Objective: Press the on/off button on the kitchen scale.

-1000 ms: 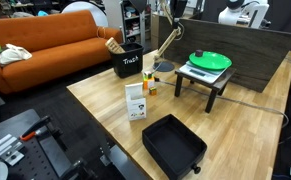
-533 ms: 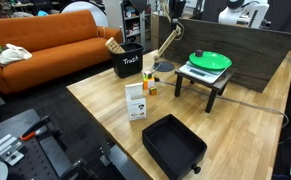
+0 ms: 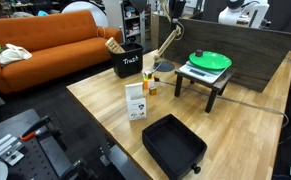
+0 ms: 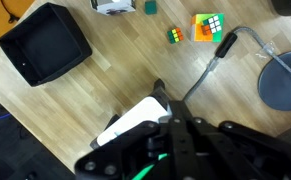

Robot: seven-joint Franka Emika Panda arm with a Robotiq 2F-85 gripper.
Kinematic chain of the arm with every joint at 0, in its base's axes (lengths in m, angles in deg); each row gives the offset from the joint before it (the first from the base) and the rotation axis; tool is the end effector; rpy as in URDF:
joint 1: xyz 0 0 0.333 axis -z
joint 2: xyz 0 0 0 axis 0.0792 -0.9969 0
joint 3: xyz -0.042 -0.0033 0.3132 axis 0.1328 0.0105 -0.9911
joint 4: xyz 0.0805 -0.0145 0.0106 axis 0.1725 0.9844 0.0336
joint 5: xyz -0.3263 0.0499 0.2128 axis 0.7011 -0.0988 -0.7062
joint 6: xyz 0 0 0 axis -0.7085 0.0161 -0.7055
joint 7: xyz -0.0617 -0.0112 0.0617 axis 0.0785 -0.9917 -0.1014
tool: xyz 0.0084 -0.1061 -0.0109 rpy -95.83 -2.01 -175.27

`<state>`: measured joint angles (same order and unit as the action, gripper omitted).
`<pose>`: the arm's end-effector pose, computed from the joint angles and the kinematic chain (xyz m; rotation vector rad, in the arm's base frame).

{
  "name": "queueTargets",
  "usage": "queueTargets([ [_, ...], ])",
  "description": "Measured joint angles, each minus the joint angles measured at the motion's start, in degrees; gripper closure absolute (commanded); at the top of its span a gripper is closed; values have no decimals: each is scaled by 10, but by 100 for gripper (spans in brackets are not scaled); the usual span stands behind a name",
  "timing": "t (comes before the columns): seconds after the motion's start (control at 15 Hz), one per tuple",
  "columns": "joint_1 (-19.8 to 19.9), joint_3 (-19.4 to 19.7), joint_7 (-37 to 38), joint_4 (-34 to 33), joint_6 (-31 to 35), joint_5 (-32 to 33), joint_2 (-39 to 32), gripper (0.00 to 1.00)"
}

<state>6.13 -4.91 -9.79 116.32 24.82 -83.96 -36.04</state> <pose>0.6822 -0.1121 0.4271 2.8476 -1.1419 -0.1111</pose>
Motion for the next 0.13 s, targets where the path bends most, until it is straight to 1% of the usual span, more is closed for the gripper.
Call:
queueTargets([
  [0.13,0,0,0,0,0,0,0,99],
])
